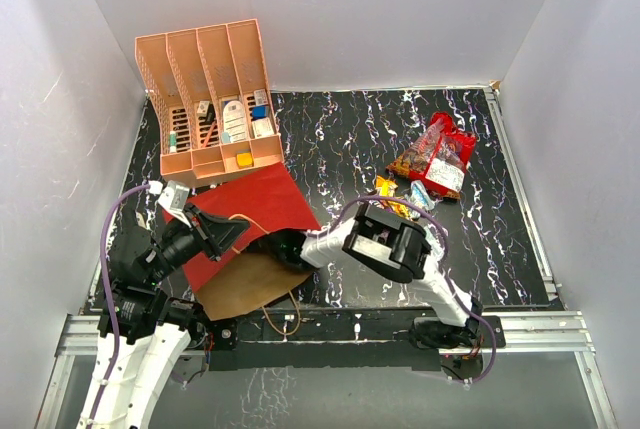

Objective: Take the snacks out of the paper bag

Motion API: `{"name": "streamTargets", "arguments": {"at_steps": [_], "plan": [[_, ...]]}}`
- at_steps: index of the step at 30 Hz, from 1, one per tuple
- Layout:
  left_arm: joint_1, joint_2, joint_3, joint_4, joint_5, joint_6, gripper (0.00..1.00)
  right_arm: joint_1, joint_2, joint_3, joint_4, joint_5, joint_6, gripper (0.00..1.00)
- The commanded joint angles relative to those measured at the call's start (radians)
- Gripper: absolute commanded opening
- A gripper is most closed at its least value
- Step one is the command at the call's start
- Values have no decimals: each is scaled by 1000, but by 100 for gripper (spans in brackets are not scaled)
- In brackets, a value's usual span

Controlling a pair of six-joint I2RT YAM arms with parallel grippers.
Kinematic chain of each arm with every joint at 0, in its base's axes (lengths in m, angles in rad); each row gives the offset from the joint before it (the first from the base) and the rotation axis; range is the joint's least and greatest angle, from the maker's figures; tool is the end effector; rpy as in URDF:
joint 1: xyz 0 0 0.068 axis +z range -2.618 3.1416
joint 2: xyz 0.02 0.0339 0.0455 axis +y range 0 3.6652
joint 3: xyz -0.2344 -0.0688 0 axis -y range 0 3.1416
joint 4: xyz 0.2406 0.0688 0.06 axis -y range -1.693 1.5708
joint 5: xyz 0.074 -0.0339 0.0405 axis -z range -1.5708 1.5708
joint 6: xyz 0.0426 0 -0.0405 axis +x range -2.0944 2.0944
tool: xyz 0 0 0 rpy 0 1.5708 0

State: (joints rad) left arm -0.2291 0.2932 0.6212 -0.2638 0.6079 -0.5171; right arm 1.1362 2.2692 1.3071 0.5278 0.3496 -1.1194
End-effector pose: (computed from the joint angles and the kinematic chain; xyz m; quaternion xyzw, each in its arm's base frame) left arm 0.1043 -0.0493 0.3225 0.1224 0.6773 -0.4443 0.5735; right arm 0.2073 0.4120 0.0820 -0.7098 0.4403 -0.1421 0.5312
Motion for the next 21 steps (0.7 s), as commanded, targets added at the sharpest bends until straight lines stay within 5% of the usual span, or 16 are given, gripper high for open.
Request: {"name": "streamTargets", "arguments": {"at_steps": [1, 21], "plan": [[-2, 12, 10, 12, -13, 1, 0, 55, -141, -107, 74, 6, 98, 11], [8, 40, 12, 3, -50, 3, 0, 200, -653, -558, 37, -57, 357, 7]]}}
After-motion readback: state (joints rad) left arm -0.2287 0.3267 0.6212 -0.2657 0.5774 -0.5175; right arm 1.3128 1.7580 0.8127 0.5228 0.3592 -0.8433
